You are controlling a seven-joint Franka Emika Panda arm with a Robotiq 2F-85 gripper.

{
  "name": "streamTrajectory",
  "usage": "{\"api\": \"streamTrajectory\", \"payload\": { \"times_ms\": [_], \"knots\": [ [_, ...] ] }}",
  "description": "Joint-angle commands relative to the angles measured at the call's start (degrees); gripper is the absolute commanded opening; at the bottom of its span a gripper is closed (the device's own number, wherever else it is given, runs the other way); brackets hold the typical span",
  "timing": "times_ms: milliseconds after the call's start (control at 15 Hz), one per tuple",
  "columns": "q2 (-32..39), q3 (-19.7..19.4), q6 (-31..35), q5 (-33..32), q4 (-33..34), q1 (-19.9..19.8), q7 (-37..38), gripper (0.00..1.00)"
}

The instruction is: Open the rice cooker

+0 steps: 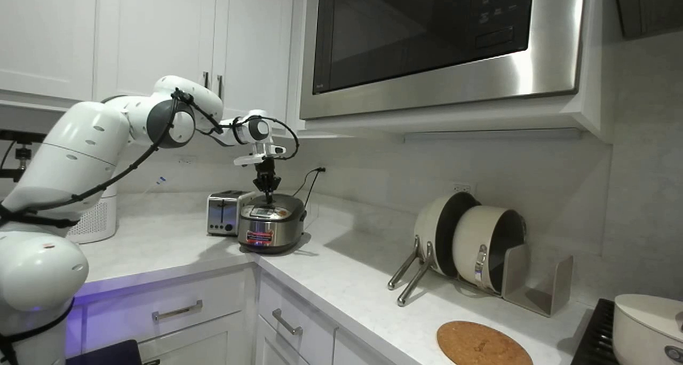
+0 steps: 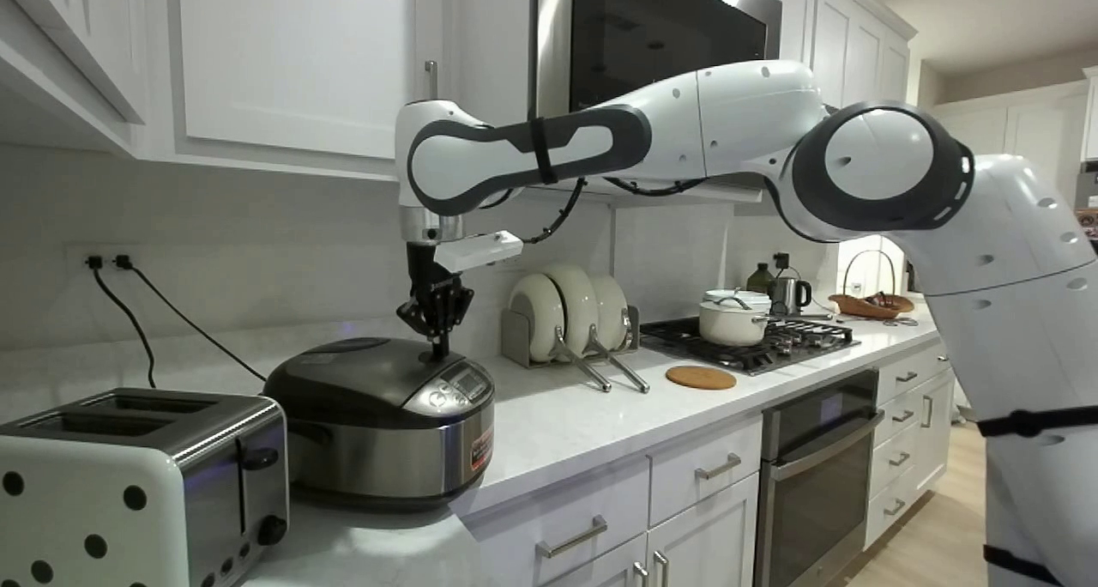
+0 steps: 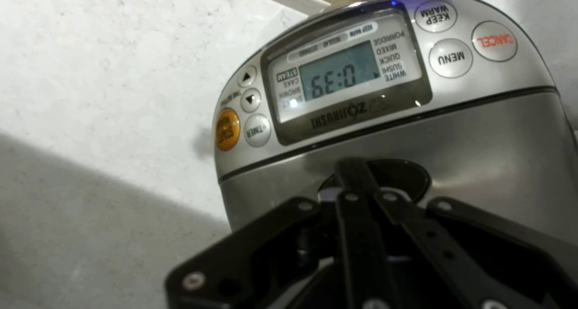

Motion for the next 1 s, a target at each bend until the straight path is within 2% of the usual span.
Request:
{"api": "streamTrajectory", "payload": {
  "times_ms": [0,400,933],
  "knots": [
    [2.58,-0.53,-2.36,2.89,2.55,0.32,-0.72,0.03],
    [3.54,-0.94,-3.66,4.15,3.81,0.48,-0.57,0.03],
    [2.38,-1.02,-7.59,3.05,8.72,1.7,-0.39,0.03]
  ]
}}
